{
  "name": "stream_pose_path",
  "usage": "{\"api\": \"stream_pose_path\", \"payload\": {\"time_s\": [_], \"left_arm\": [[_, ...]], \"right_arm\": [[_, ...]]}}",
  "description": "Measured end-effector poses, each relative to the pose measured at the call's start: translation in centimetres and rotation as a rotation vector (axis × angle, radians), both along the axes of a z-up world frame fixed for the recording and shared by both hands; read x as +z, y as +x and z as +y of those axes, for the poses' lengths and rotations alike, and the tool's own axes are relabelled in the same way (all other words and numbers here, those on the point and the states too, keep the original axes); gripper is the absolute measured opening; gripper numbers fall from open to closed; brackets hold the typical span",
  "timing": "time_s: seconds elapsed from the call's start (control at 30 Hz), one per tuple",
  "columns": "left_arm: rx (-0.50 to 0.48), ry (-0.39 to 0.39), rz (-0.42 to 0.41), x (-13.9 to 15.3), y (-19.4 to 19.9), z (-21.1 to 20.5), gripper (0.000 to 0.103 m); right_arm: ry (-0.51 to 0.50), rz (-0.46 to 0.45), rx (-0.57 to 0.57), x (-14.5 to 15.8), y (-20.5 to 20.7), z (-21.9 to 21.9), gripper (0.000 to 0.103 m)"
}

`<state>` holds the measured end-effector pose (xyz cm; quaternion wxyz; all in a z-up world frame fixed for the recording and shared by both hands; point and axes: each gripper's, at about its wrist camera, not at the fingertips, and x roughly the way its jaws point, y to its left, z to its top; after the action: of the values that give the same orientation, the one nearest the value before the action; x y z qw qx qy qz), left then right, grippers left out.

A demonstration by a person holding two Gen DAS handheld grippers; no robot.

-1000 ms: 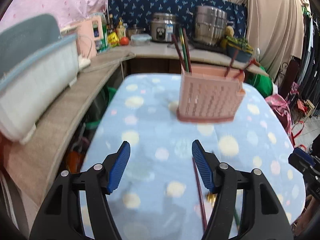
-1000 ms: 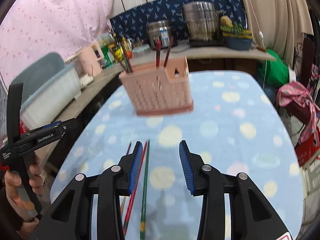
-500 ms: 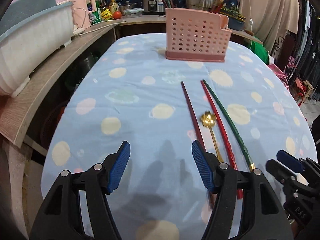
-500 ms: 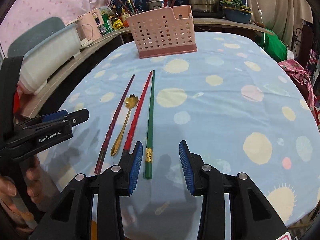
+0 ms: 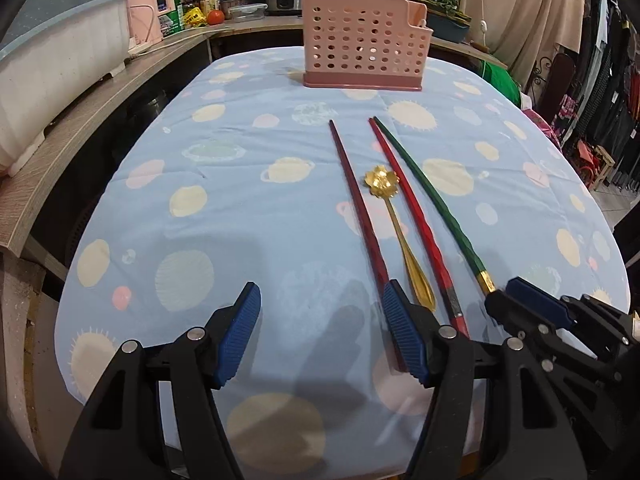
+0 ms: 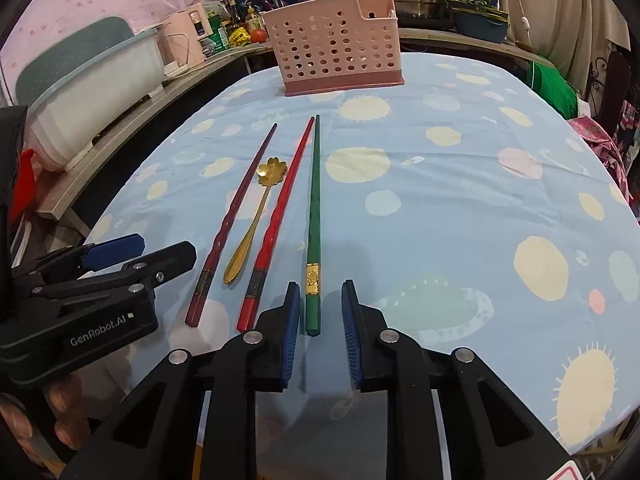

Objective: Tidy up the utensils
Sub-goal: 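Move both tools back down to the remaining chopsticks and gold spoon, then grasp the green chopstick with the right tool while the left tool grasps a dark red chopstick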

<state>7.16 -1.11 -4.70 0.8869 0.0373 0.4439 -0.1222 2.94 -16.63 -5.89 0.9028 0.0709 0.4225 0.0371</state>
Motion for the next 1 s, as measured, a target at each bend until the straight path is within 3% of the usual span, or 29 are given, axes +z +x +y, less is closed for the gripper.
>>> {"api": "stream_pose_path", "payload": {"time_s": [0.67,0.87,1.0], "left_arm": [[-0.043,0.021,0.020,-1.3,-1.0,-1.7,0.061],[-0.057,0.024,0.010,-1.2,-1.1,-1.8,0.046],[-0.065,0.027,0.006,-1.2,-1.1,-1.9,0.027]], "right_arm": [[-0.017,-0.013,-0.009,-0.2,0.0,-0.1,0.010],[-0.023,-0.019,-0.011,-0.2,0.0,0.0,0.010],[-0.028,-0.022,-0.010,-0.3,-0.1,0.2,0.010]]}}
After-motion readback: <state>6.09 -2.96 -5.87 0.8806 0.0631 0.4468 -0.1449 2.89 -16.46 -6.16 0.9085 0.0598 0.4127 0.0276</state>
